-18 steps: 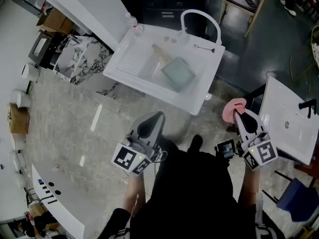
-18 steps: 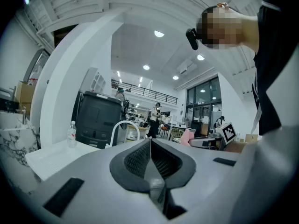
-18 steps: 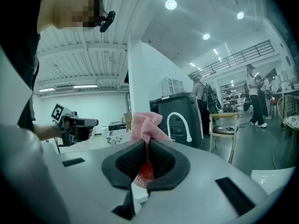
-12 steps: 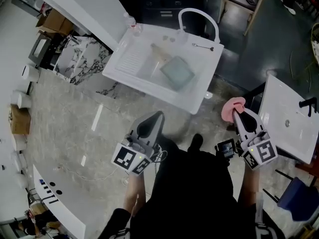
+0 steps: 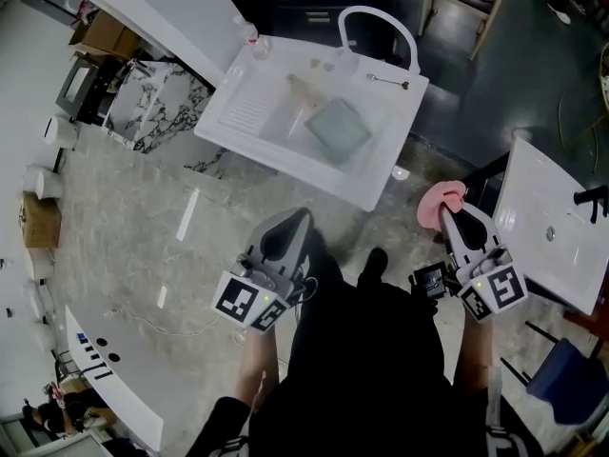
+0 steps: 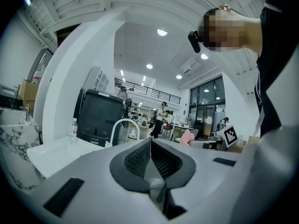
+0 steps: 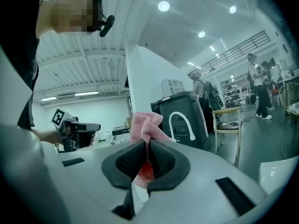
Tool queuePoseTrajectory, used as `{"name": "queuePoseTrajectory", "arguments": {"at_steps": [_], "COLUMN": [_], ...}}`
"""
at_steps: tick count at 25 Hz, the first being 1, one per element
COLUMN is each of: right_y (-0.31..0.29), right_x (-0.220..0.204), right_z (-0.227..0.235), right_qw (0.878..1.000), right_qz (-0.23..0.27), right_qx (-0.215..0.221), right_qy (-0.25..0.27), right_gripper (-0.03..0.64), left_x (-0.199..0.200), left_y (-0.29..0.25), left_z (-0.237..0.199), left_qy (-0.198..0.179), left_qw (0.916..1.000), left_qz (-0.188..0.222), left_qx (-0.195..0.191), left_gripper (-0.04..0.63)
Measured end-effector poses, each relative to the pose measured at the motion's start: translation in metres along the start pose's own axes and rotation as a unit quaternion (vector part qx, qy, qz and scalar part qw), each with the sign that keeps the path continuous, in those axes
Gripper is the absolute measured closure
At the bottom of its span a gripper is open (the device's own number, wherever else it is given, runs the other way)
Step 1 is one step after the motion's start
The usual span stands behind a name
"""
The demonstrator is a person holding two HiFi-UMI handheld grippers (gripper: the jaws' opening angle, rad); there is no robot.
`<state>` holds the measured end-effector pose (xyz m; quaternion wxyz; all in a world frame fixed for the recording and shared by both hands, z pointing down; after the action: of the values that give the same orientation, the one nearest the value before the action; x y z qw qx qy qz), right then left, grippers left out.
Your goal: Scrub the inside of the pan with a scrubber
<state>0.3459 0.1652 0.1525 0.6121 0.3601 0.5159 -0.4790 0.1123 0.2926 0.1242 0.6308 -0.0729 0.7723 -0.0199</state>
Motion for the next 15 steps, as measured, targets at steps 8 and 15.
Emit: {"name": "queuePoseTrajectory", "arguments": {"at_steps": [8,15], "right_y": [-0.018,-0.048], "right_x": [-0.011,-0.015], "right_z": [-0.004,-0.003], "right_qw": [1.000,0.999], "right_qz": [0.009,-0.012], "right_qx": [0.016,0.023], "right_qy": [-0.017,-0.021], "right_gripper": [0.578,0.578], "left_x": [-0.009,-0.014], "left_y": [-0.004,-0.026], "left_z": [-0.002,-0.032], "left_qy": [0.001,0.020], "left_qw": [0.9999,0.9994], "left_qz": [-0.015,-0.028], "left_qx": [0.005,0.008], "left_gripper": [0.561,0.560]}}
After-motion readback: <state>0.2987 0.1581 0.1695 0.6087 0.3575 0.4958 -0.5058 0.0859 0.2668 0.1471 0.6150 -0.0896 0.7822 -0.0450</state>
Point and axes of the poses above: the fingertips, and each gripper's own axes: y backward along the fingers, z to its right, x out of its top, the point moved 4 cm from there along y, backward along the fingers, and after that the axes turned 9 degrees about x, right-handed, at the moved point
